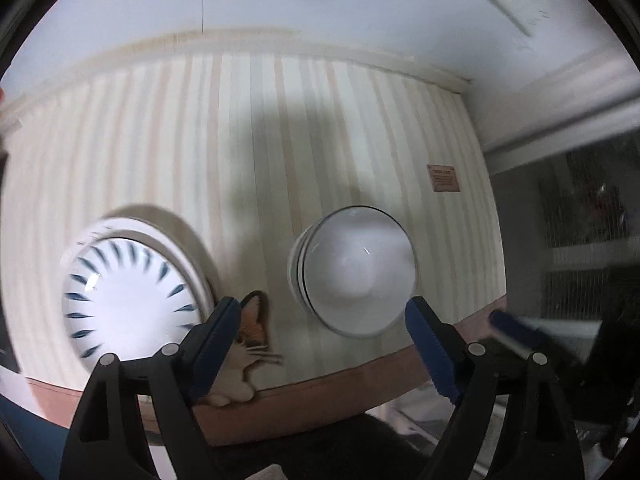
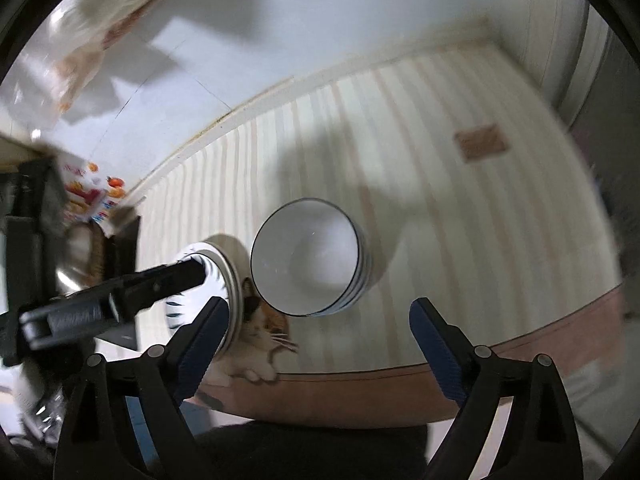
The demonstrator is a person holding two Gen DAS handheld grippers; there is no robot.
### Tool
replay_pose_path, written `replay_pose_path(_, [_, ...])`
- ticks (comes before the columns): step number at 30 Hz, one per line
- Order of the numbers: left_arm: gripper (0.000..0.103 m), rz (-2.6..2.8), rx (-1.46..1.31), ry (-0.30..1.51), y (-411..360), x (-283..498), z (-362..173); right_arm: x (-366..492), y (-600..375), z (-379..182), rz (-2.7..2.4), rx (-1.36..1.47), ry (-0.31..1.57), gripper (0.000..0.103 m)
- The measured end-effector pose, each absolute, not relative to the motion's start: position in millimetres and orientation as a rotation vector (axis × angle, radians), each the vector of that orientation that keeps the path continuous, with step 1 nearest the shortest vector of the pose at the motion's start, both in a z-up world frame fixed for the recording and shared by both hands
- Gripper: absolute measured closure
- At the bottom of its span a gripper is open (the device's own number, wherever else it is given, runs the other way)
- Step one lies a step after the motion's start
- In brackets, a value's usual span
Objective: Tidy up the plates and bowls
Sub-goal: 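Grasp the nested bowl stack rim with both tools and lift it, then carry the bowl stack with both tools over the blue-striped plate stack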
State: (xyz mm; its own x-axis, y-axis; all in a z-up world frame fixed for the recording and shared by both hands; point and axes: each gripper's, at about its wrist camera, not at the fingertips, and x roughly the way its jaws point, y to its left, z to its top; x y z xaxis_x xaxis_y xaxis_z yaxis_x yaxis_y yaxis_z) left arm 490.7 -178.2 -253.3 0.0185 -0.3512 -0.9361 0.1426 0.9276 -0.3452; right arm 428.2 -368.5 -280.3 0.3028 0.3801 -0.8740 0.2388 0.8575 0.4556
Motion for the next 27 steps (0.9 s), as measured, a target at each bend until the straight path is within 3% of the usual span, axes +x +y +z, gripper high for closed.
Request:
replay_pose_path(14, [0.021,-0.415,-0.351,1.76,-202.1,540.2,-377.7,459.0,-385.9,-443.3,0.267,1.001,1.412,0.009])
replay_pose_path(17, [0.024,-0.438,-0.367,1.778,-207.0,539.5,-390.3,466.6,-383.3,-459.9,0.29,1.008,1.429,0.009])
replay_pose_path(21, [0.036,-0.473,-0.396,1.8,-211.1,537.4,-400.3,474.9,-378.4,-471.8,0.322,1.028,1.437,0.01])
replay_pose_path(23, [0.036,-0.488,-0.42,1.788,-212.0,536.0,-400.7,478.4,-374.8,-476.3,0.34,1.03,1.443,0.02])
replay_pose_path(27, [0.036,-0.511,-0.42,1.742,-210.6,533.8,-398.9,484.2,-368.8,-479.8,0.348,1.015,1.434,0.027])
